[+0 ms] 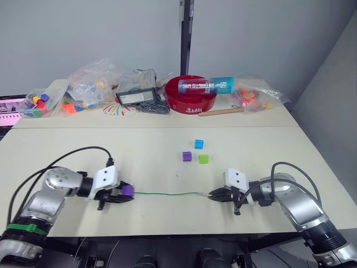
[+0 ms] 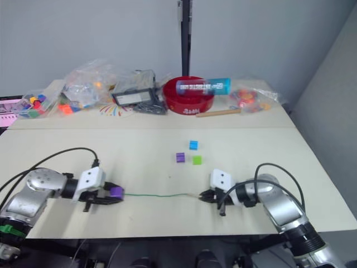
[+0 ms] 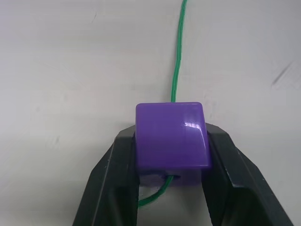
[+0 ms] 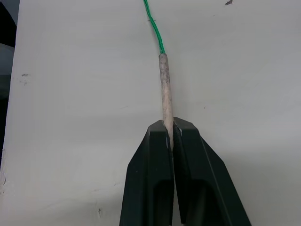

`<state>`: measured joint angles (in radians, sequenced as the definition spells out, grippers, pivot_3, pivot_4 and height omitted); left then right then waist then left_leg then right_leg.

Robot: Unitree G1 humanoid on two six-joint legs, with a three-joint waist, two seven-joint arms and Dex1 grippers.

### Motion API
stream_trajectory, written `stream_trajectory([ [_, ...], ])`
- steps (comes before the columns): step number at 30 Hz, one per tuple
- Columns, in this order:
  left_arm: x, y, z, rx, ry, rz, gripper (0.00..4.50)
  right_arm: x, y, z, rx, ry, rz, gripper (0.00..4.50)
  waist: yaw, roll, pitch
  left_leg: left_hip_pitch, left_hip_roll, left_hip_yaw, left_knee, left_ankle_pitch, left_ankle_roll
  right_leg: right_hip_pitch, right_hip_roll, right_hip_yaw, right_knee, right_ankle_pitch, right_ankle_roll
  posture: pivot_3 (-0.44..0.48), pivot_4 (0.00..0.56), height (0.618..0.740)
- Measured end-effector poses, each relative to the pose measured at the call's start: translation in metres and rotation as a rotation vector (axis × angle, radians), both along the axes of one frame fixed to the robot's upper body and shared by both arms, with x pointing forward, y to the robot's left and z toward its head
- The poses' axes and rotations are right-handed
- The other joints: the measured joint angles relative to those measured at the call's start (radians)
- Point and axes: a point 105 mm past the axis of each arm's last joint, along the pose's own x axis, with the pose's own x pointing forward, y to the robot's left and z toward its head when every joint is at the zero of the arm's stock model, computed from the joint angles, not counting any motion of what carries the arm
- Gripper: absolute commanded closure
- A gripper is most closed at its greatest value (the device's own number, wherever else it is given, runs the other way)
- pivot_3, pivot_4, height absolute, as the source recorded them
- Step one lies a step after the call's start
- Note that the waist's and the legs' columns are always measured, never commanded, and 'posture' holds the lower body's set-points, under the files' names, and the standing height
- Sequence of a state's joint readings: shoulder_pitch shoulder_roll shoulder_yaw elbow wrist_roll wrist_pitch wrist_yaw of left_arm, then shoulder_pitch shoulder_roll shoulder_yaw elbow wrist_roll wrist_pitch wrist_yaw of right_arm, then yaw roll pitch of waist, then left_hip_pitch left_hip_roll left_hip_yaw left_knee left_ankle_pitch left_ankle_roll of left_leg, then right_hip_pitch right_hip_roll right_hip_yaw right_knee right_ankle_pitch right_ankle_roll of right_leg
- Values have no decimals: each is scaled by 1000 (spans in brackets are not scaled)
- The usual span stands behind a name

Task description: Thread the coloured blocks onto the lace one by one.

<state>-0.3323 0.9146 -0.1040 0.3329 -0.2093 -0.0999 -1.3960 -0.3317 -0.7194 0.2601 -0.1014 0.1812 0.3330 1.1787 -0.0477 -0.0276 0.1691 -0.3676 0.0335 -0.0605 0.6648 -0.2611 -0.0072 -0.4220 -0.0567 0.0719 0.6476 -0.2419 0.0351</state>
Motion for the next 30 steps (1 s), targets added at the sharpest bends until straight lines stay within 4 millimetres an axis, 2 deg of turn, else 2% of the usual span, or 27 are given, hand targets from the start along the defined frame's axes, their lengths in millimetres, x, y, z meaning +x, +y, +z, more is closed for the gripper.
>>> stream_trajectory([
  [4, 1, 13, 0, 7, -13, -6, 3297, 3, -1, 1, 0, -4, -3, 4500, -6, 0, 0, 1, 1, 0, 0, 0, 0, 0, 1, 0, 1, 0, -1, 0, 150, 731],
  [10, 0, 14, 0, -1, -11, -7, 3297, 4, -1, 0, 5, -7, -2, 4500, -12, 1, 0, 0, 1, 0, 0, 0, 0, 0, 1, 0, 1, 0, -1, 0, 150, 731],
  [11, 1, 13, 0, -12, -5, -1, 2278, 4, -1, 0, 6, -7, -3, 4500, -12, 1, 0, 0, 1, 0, 0, 0, 0, 0, 1, 0, 1, 0, -1, 0, 150, 731],
  [18, 1, 10, 4, -30, 20, 8, 58, 4, 2, 0, 15, -8, -1, 4500, -8, 1, 0, -1, 1, 0, 0, 0, 0, -1, 1, 0, 1, 0, -1, 0, 150, 731],
  [20, 1, 9, 13, -32, 43, 8, 58, 4, 2, 0, 16, -8, -1, 4500, -4, -1, 1, -2, 1, -1, 0, 0, 0, -2, 1, 0, 1, 0, -1, 0, 150, 731],
  [23, 9, 2, 56, -62, -15, -12, 58, 4, 5, 2, 24, -10, 2, 4500, 3, -4, 2, -3, 0, -1, 0, 0, 0, -2, 0, -1, 0, 0, 0, 0, 150, 731],
  [25, 9, -6, 74, -84, -35, -27, 58, 4, 6, 2, 29, -7, 3, 4500, 3, -3, 2, -3, 0, 0, 0, 0, 0, -2, -1, 0, 0, 0, 1, 0, 150, 731],
  [28, 3, -36, 78, -161, 2, -89, 58, 7, 14, 5, 45, -11, 7, 4500, 3, -3, 2, -3, 0, 0, 0, 0, 1, -2, -1, -1, 0, 0, 1, 0, 150, 731],
  [30, -4, -64, 71, -202, 24, -152, 58, 9, 21, 10, 59, -28, 14, 4500, 3, -3, 2, -3, 0, -1, 0, 0, 1, -2, -1, -1, 0, 0, 1, 0, 150, 731],
])
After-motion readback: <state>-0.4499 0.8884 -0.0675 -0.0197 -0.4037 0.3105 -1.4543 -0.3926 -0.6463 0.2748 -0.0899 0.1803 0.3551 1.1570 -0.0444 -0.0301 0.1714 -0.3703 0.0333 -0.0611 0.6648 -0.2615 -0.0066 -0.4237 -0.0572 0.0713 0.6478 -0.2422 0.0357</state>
